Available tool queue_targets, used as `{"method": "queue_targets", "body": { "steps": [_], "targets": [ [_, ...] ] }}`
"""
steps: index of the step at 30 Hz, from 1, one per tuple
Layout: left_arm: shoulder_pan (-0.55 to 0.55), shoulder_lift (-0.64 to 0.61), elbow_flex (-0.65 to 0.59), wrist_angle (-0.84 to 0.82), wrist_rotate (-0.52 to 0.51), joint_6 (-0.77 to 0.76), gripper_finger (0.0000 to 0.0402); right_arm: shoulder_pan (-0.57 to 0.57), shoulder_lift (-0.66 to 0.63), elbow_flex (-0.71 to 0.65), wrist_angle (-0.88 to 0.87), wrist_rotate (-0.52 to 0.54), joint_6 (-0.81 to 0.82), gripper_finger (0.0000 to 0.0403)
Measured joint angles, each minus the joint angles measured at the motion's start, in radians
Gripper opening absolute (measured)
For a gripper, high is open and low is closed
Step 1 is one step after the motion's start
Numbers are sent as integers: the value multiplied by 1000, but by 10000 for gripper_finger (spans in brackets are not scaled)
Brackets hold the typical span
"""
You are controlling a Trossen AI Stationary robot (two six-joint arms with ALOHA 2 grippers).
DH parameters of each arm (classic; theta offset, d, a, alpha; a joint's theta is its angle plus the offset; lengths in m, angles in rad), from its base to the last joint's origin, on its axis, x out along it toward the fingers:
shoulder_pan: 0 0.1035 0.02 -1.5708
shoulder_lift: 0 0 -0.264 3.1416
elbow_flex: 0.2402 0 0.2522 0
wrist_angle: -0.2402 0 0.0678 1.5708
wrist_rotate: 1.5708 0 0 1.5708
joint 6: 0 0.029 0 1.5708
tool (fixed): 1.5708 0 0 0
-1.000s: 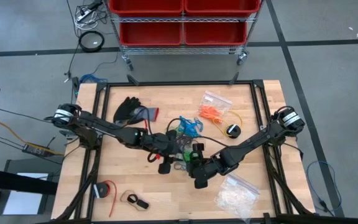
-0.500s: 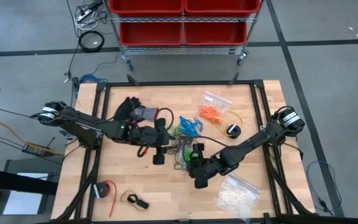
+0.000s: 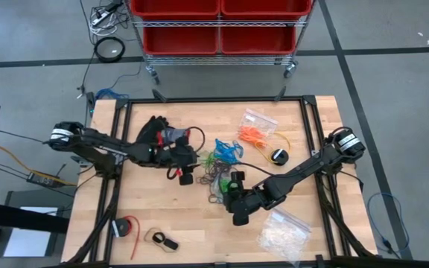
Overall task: Sort rubber bands
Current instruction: Put the green rubber band into the transparent zip bag
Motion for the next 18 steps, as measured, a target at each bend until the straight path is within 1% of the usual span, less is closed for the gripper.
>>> {"method": "queue_targets", "body": {
  "steps": [5, 9, 13, 18],
  "targets": [
    [93, 41, -112, 185, 89, -1, 163, -1, 0, 0, 7, 0, 0, 0],
    [149, 115, -156, 298, 183, -1, 163, -1, 0, 0, 15, 0, -5, 0],
    [180, 217, -159, 383, 189, 0, 163, -2, 0, 0, 22, 0, -6, 0],
    [205, 330, -153, 541, 187, -5, 163, -2, 0, 0, 24, 0, -6, 0]
  ]
}}
